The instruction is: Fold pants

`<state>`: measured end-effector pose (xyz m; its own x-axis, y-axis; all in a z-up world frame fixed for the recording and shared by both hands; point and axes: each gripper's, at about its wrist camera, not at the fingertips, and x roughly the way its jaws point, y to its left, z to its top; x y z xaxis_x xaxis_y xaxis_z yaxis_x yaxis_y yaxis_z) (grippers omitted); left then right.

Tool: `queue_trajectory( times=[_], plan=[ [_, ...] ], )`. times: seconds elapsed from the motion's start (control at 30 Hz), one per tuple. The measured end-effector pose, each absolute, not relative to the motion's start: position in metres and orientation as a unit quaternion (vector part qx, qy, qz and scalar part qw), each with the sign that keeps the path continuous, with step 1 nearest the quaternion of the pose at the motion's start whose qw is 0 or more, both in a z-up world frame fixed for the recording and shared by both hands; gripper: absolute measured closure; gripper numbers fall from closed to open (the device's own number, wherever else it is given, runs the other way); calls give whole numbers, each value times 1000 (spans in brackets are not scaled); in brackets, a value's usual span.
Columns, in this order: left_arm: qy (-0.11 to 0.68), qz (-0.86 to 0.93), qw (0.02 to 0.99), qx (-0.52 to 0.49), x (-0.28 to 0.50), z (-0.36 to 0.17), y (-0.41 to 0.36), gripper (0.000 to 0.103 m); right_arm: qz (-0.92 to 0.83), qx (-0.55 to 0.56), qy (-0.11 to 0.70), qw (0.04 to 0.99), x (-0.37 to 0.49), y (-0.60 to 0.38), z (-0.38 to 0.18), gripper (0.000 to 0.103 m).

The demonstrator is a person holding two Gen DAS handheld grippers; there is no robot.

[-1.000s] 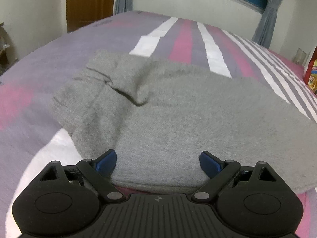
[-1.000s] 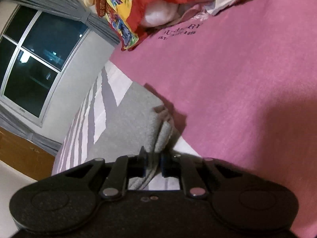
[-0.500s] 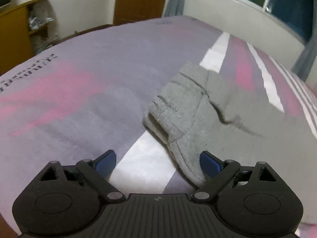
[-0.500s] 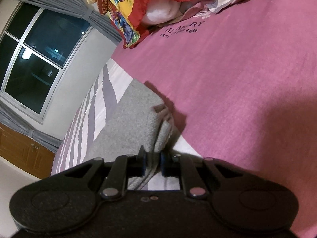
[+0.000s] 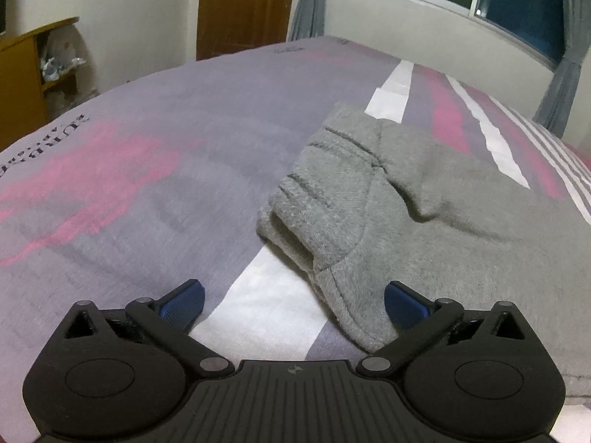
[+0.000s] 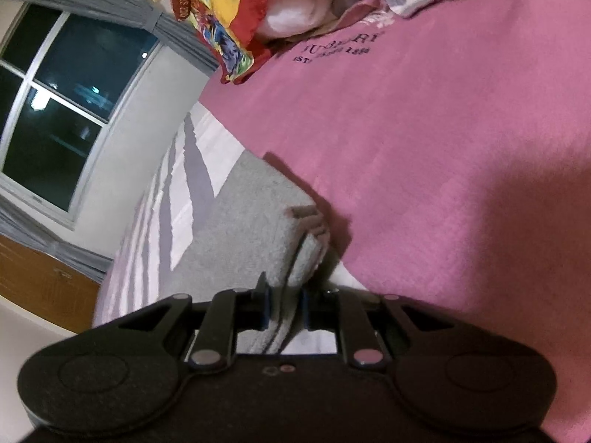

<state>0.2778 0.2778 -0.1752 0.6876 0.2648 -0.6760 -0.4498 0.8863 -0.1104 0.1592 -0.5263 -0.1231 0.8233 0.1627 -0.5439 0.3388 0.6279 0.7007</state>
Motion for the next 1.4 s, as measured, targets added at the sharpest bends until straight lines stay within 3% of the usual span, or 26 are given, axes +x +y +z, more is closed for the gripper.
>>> queue_trajectory(
  times=[0.3, 0.43, 0.73, 1.0, 1.13, 1.4],
  plan=[
    [312, 194, 921, -126, 269, -183, 276, 0, -60, 442, 299, 844, 162, -527, -123, 89],
    [308, 193, 923, -124, 268, -184, 276, 0, -84, 394, 308, 862, 168, -513, -109, 88],
    [295, 190, 928, -127, 262, -187, 275, 0, -65, 232, 279, 930, 209, -433, -20, 89],
    [289, 183, 930, -132, 256, -188, 279, 0, 85, 126, 257, 954, 270, -278, 48, 89],
    [287, 181, 931, -135, 254, -189, 281, 0, 174, 67, 268, 945, 283, -185, 41, 89],
    [292, 158, 934, -128, 248, -187, 285, 0, 288, -123, 312, 897, 256, -50, -38, 89]
  ],
)
